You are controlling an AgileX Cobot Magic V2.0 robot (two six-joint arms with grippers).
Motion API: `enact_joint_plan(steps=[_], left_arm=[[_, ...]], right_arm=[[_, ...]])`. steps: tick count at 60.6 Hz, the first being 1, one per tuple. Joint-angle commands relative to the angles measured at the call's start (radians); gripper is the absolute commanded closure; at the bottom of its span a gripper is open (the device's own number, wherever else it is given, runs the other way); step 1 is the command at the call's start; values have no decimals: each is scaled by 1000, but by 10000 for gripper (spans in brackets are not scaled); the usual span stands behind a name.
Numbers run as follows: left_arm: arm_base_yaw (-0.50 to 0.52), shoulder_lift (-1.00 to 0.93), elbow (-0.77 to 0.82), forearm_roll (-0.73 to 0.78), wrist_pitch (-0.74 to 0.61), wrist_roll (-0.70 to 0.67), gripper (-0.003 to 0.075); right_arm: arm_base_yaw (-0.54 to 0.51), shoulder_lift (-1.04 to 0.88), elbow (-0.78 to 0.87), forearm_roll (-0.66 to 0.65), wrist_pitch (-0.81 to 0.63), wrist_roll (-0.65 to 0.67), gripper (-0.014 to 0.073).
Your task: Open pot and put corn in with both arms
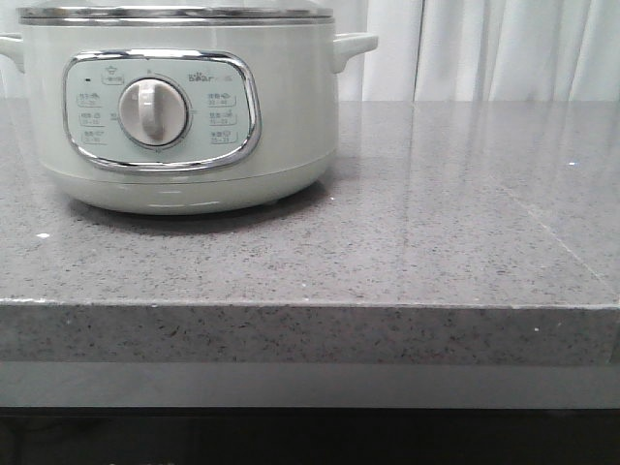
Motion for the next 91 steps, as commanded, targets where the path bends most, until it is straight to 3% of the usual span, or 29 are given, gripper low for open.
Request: enact_joint_plan(steps=[1, 14, 21, 28, 91], left_arm=[[72, -66, 44, 5, -85, -7, 738], [247, -243, 180, 5, -85, -7, 738], [289, -236, 235, 5, -108, -7, 738], [294, -238, 232, 5, -41, -7, 738], [295, -238, 232, 5, -44, -7, 738]], right_arm=[[4, 7, -27, 2, -88, -7, 652], [4, 7, -27, 2, -88, -7, 652], [4, 6, -27, 2, -88, -7, 652], [4, 6, -27, 2, -88, -7, 652], [4, 6, -27, 2, -89, -7, 652]])
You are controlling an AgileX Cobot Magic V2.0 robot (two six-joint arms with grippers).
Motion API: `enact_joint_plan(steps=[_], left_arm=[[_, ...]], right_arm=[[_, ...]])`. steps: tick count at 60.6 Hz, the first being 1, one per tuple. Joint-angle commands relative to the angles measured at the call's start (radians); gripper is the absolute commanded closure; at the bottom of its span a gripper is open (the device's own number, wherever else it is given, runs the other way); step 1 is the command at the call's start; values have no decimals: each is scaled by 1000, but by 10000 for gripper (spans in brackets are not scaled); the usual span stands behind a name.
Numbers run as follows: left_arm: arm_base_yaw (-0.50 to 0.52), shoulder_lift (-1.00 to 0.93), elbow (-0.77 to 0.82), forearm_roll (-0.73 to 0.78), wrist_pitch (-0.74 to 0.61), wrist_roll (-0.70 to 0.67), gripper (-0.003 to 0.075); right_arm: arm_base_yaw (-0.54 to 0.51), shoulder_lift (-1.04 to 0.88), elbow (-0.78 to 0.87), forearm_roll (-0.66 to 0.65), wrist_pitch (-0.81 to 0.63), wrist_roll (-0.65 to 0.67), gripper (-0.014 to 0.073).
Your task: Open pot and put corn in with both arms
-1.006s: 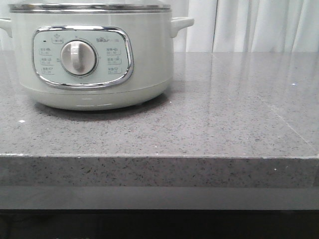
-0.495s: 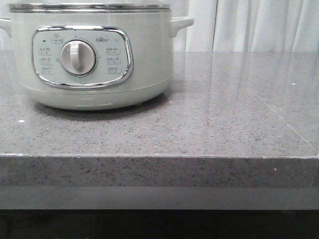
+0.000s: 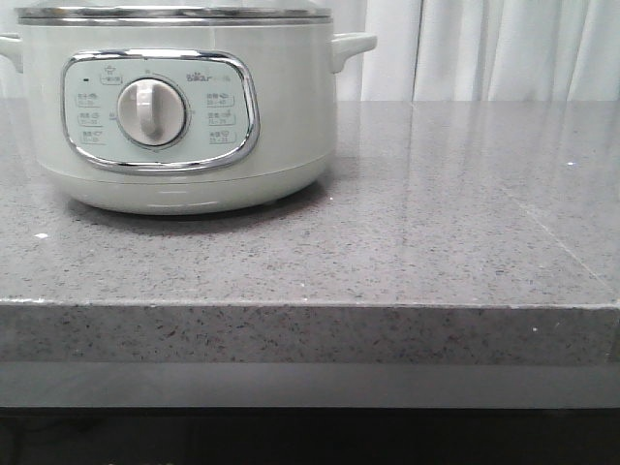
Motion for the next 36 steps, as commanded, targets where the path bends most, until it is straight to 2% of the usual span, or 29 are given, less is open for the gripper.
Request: enact_joint_plan(steps=[1, 12, 17, 24, 32, 36], left_arm=[[1, -25, -2, -3, -73, -7, 738], [1, -25, -2, -3, -73, -7, 738], [1, -25, -2, -3, -73, -7, 738], [1, -25, -2, -3, -73, -7, 738], [1, -25, -2, -3, -73, -7, 738], [1, -25, -2, -3, -73, -7, 738]], right_arm=[[4, 6, -28, 2, -87, -7, 652], [-24, -7, 17, -24, -126, 65, 652], [-63, -43, 93, -65, -173, 129, 652], [-91, -129, 227, -75, -223, 132, 652], [-96, -230, 328, -75, -212, 132, 652], [-97, -273, 322, -75, -120, 132, 652]])
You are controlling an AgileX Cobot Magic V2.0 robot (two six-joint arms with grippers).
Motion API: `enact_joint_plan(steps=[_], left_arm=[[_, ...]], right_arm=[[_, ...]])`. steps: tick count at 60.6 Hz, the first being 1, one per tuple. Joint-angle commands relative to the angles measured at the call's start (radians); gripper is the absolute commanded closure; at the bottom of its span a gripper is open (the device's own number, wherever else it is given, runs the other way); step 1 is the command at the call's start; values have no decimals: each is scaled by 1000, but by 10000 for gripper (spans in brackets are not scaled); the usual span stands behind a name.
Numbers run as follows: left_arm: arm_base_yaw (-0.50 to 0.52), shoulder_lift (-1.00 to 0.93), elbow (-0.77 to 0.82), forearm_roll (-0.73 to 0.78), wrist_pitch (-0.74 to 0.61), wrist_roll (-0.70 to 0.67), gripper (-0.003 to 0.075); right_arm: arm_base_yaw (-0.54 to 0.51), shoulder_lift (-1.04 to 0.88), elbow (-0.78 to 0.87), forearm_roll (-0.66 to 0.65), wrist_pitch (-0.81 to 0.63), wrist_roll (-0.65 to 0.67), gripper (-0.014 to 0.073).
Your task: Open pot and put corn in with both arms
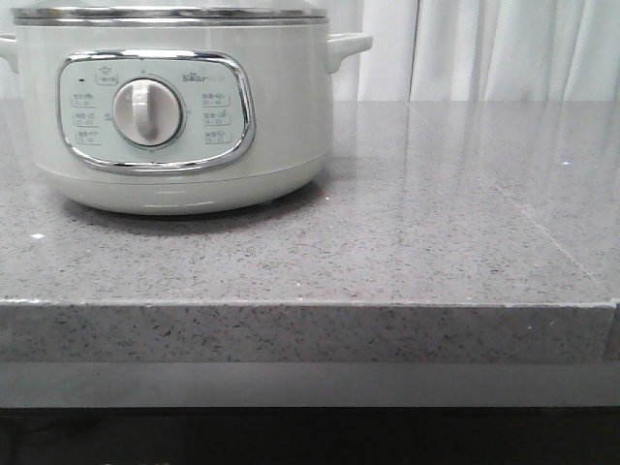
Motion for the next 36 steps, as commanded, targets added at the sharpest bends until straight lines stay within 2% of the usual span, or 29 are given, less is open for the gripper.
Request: enact_joint_plan(steps=[1, 36], left_arm=[[1, -25, -2, -3, -73, -7, 738], [1, -25, -2, -3, -74, -7, 738]], right_arm=[[-6, -45, -3, -11, -23, 2, 652], [-7, -42, 0, -11, -6, 2, 652]])
